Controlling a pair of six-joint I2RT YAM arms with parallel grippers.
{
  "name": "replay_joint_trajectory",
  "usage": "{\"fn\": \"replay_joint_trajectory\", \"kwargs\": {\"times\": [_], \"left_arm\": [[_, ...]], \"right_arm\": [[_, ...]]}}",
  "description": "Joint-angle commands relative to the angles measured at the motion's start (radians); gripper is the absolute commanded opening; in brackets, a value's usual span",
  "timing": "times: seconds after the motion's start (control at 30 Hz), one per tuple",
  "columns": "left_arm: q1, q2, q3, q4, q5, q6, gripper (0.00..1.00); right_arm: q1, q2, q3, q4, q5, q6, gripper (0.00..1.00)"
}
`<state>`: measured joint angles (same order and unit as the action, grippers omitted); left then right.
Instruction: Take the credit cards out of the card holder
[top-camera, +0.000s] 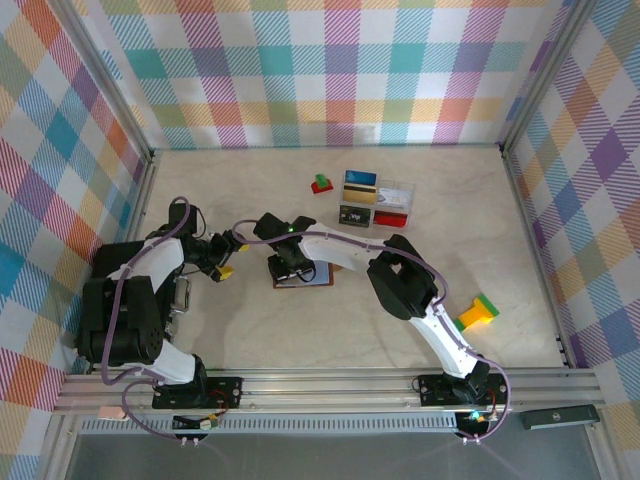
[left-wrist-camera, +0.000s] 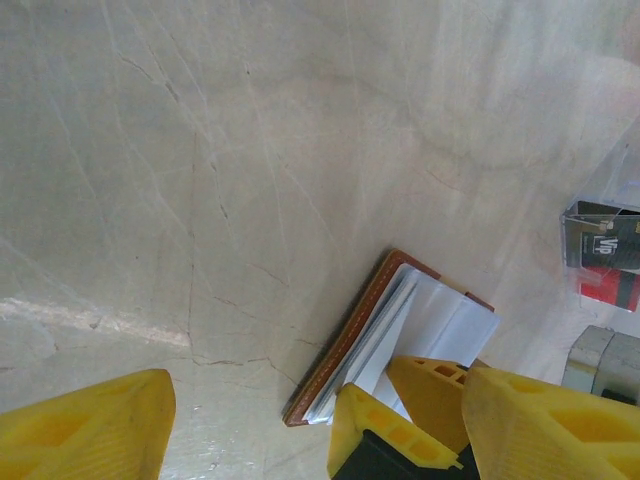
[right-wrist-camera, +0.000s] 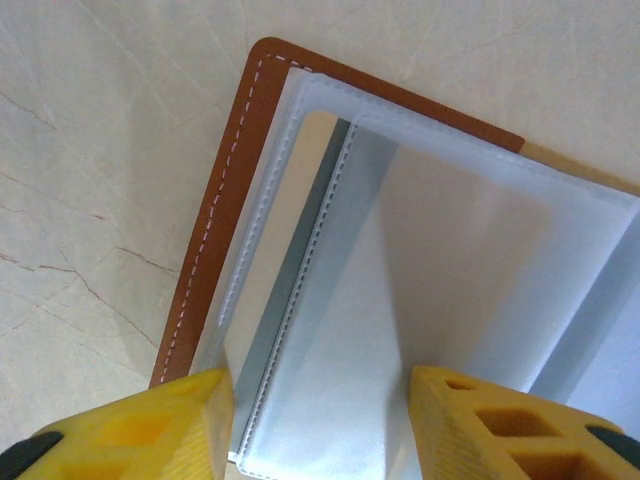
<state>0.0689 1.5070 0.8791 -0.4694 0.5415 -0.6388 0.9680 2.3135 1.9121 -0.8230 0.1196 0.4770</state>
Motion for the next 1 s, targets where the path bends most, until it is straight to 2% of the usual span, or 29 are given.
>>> {"fn": "replay_joint_trajectory", "kwargs": {"times": [0.0,0.23,0.5,0.97], "left_arm": [[0.016,-0.024,0.001,-0.029,-0.005,0.007,0.76],[0.015,-0.018,0.013,-0.039,0.001,0.021,0.77],[0.015,-0.02,0.017,-0.048,0.002,0.034,0.77],[0.015,-0.02,0.022,-0.053,0.008,0.037,0.77]], "right_arm": [[-0.002,0.026,-0.005,-0.043,-0.005,-0.01,0.48],[-0.012,0.002,-0.058,0.012,-0.061,0.006,0.43],[-0.018,0.013,-0.064,-0.006,0.007,0.015,0.38],[-0.023,-0.091,-0.11,0.1,0.009,0.054,0.13]]}}
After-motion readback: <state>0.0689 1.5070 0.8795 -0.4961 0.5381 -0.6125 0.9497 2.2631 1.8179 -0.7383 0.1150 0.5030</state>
